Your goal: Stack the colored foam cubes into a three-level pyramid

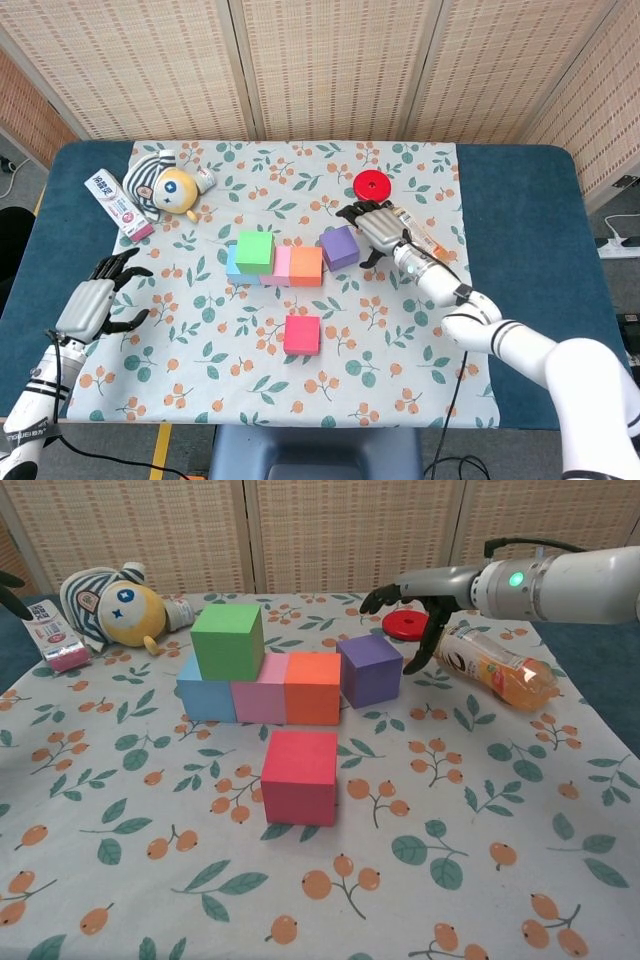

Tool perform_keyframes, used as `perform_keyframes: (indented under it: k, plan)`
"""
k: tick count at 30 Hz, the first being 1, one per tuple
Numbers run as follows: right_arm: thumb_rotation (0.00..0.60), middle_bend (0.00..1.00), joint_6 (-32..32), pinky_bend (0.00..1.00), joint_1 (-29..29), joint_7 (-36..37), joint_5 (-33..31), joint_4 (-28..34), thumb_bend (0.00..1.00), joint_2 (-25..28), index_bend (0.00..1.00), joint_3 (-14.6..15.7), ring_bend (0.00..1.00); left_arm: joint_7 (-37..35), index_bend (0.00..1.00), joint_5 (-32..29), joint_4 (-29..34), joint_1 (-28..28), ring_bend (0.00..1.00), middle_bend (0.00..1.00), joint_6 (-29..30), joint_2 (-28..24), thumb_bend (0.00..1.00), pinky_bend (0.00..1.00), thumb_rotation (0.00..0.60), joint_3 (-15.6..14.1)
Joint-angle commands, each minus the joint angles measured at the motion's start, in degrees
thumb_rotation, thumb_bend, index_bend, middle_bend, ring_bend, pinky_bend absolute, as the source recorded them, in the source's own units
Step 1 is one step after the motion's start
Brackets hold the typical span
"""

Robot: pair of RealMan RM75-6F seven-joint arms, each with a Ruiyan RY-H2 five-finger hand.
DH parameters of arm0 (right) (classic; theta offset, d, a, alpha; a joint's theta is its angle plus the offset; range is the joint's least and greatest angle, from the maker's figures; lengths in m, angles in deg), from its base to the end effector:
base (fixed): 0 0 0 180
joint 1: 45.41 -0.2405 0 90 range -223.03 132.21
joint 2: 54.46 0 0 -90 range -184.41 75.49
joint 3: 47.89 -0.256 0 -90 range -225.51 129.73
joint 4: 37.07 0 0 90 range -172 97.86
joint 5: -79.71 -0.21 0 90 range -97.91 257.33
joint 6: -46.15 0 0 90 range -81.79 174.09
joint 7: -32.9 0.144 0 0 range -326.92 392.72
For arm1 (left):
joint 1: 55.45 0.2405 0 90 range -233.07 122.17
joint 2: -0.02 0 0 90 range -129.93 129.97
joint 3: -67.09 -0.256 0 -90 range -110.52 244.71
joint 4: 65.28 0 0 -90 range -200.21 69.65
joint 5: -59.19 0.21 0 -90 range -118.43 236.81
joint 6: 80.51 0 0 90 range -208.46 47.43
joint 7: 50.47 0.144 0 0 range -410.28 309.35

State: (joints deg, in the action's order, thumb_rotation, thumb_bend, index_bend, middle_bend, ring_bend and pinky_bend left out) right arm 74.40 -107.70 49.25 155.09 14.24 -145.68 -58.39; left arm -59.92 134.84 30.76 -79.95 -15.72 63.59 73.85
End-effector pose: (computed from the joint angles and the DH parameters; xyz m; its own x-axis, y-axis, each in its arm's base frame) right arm -0.1227 -0.4719 -0.0056 0.4919 -0.3847 0.7810 -0.8466 -0.4209 0.3259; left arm -0.2501 0.2870 0.1264 0.1824 0.2055 0.9615 0.9782 -0.1369 -0.1563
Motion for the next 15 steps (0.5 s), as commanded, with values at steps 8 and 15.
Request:
perform_keyframes:
  k: [8, 15]
  plan:
    - [0.600, 0.15, -4.02, 0.00, -3.71, 3.51, 1.43, -12.83, 0.03, -9.02, 0.25, 0.07, 0.00, -1.64, 0.28, 0.59, -0.37, 0.73, 0.00, 0.02, 0.21, -0.14, 0.33, 0.02, 0.600, -0.28]
    - [0.600, 0.32, -1.72, 0.00, -3.05, 6.06, 1.74, -14.18, 0.15, -8.53, 0.49, -0.78, 0.10, -1.83, 0.28, 0.99, -0.22, 1.40, 0.00, 0.02, 1.17, -0.30, 0.33, 0.02, 0.600, -0.29]
